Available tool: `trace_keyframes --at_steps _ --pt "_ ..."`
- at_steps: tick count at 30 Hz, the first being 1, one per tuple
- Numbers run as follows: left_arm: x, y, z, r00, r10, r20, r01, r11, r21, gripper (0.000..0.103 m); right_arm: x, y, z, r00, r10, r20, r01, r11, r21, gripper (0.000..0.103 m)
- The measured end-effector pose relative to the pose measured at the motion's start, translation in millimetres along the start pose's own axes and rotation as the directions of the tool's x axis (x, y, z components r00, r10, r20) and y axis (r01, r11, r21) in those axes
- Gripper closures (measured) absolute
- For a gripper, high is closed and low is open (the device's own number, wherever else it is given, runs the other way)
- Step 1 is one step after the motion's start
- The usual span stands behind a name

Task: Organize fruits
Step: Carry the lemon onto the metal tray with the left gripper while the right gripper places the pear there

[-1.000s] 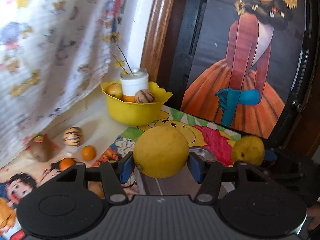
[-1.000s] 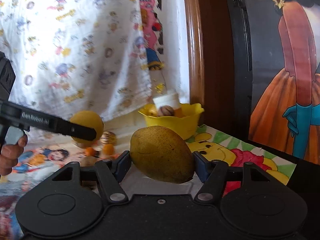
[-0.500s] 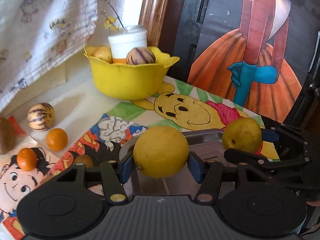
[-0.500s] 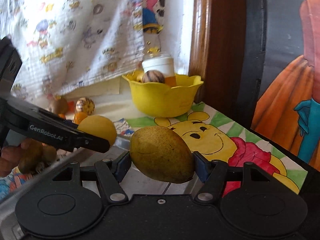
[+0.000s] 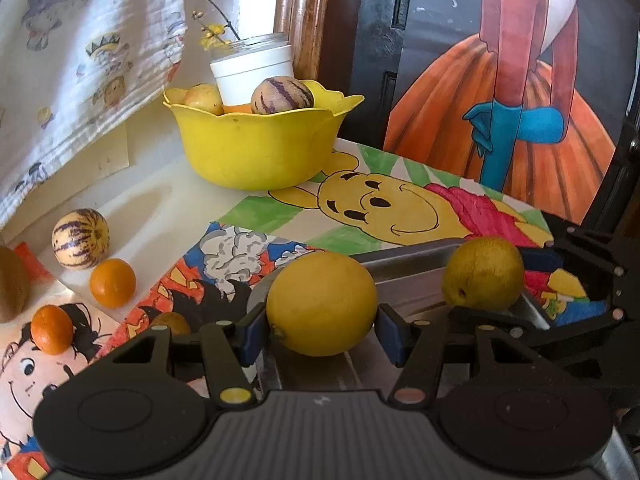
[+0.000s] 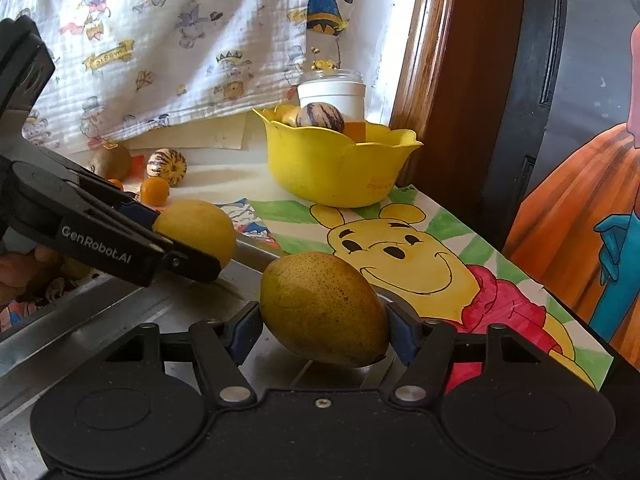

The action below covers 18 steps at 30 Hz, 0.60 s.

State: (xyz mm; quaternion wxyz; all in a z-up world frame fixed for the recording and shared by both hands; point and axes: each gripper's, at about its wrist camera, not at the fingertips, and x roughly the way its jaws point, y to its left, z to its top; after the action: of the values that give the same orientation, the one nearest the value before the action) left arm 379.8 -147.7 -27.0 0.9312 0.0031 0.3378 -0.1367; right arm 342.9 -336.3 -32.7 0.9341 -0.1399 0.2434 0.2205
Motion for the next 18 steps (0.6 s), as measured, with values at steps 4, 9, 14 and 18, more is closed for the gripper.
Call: trace_keyframes --at_steps 4,9,14,18 --pt "3 -4 -1 0.999 0.038 -0.01 -0.038 0.998 0.044 0.041 1 2 -2 1.0 -0.011 -0.009 0.011 1.0 -0.024 0.035" --pt "3 -3 -1 0.999 0.04 -0.017 -0.039 0.997 0.062 0.04 2 1 -4 1.0 -0.011 -0.02 0.01 1.0 -0.026 0.034" --pt "-1 0 1 1.0 0.019 -0.017 -0.018 0.999 0.036 0.034 0 3 -5 0.999 -0.012 -0.034 0.011 0.999 -0.037 0.034" --pt "-14 4 2 1.0 0.004 0.011 -0.004 1.0 0.005 0.023 -7 7 -6 0.999 -0.028 -0.02 0.028 0.999 -0.045 0.024"
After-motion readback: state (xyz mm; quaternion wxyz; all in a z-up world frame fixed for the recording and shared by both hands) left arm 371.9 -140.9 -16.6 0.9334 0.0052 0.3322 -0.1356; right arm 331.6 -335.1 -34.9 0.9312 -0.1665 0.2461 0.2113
